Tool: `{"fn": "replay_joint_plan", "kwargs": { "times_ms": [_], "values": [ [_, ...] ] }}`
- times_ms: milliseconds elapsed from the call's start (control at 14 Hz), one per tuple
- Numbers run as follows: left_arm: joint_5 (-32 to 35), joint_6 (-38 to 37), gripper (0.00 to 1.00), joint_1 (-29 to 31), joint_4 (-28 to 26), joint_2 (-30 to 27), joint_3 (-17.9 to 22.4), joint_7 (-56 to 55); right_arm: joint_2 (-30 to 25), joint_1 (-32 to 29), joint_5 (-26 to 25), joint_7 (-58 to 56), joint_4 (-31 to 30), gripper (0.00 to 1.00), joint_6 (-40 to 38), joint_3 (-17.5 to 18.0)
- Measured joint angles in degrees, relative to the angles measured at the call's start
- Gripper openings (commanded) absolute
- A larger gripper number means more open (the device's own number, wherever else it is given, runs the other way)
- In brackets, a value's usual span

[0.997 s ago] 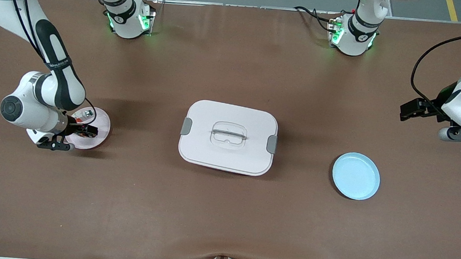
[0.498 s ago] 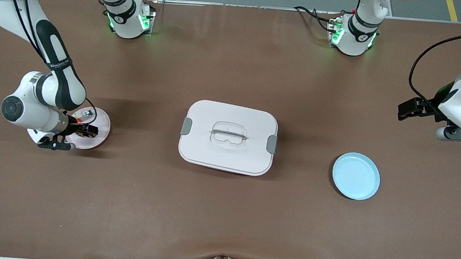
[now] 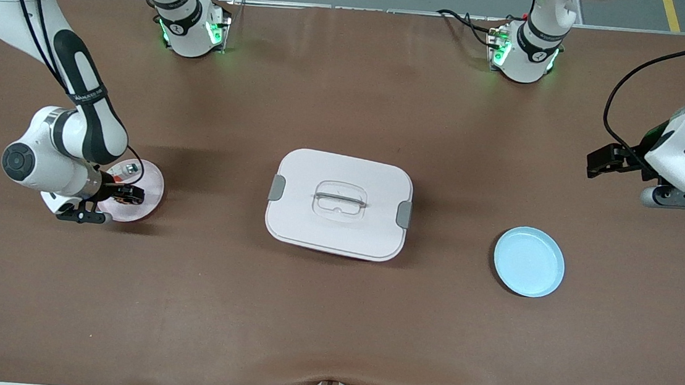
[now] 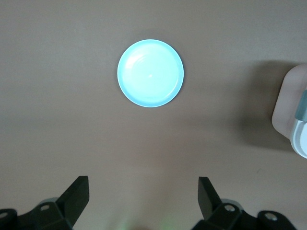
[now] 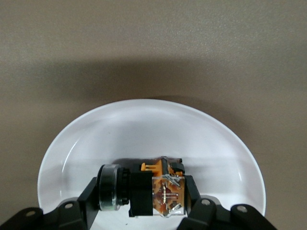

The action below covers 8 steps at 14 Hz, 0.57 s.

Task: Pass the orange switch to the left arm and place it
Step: 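Close the right gripper on the black-and-orange switch, then lift the switch with the right gripper while the left gripper approaches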

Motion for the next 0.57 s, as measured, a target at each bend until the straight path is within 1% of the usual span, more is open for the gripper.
{"fn": "replay_joint_plan", "kwargs": {
  "times_ms": [142,285,427,569],
  "values": [
    [0.0,0.0,1.0,0.0,0.1,-0.2,-0.3,0.0,0.0,0.0,1.9,0.0,1.0,0.0,-2.7,0.2],
    [0.0,0.0,1.0,0.0,0.2,-0.6,-1.2,0.0,-0.1,0.3,3.9,0.2,3.3,0.0,-7.5,0.3],
    [-0.6,0.5,1.0,0.0,0.3,-1.0,-3.1,-0.2,-0.6,0.9,4.4,2.4,5.8,0.0,-11.8,0.4],
    [-3.7,1.7,1.0,-0.1,0.5,-1.5,-5.3,-2.9,-1.9,2.6,4.6,7.1,7.3,0.0,-15.3,0.5]
  ]
}}
